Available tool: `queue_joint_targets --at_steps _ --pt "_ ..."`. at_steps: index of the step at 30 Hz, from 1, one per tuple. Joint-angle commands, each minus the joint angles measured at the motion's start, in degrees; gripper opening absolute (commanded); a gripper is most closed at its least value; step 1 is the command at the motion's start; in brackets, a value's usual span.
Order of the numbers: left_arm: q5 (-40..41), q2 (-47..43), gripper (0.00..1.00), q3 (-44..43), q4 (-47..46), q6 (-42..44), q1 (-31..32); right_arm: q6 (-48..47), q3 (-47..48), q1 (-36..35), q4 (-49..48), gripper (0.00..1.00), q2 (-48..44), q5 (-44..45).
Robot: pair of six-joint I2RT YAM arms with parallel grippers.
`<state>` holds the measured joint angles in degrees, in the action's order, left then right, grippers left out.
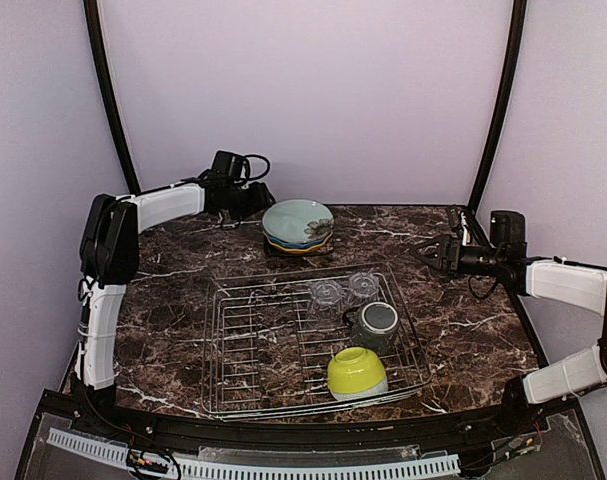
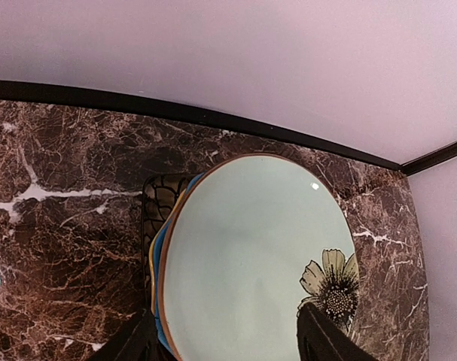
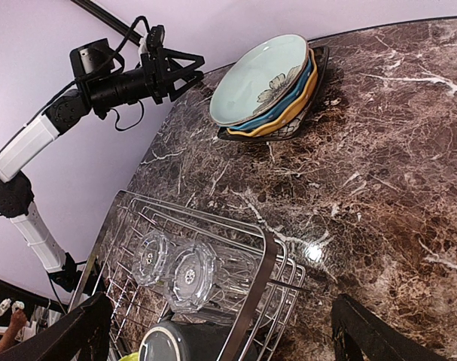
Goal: Unload the mixed dishes from the dish rack
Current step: Place the plate on the plate, then grab the cup from the dish rack.
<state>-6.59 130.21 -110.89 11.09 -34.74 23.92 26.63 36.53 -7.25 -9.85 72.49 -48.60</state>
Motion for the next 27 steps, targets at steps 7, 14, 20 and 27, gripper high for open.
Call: queue_joint_targets --at_steps 7,14,20,27 --pt "1.3 -0.4 0.67 -2.9 3.3 5.0 1.1 -0.3 1.6 -0.2 -1.1 0.99 1.2 -0.6" --pt "0.5 -1.6 0.86 -5.1 6.6 9.7 1.3 -4.9 5.9 -0.7 5.2 0.99 0.8 -0.2" --pt "1.3 -6.5 0.99 -2.4 7.5 13.8 1.5 -11.7 11.0 -3.9 16.0 0.99 -0.7 3.2" --pt "4.9 -17.4 0.99 10.3 3.1 16.3 1.8 -18.7 16.4 -11.4 26.9 0.99 -3.2 11.4"
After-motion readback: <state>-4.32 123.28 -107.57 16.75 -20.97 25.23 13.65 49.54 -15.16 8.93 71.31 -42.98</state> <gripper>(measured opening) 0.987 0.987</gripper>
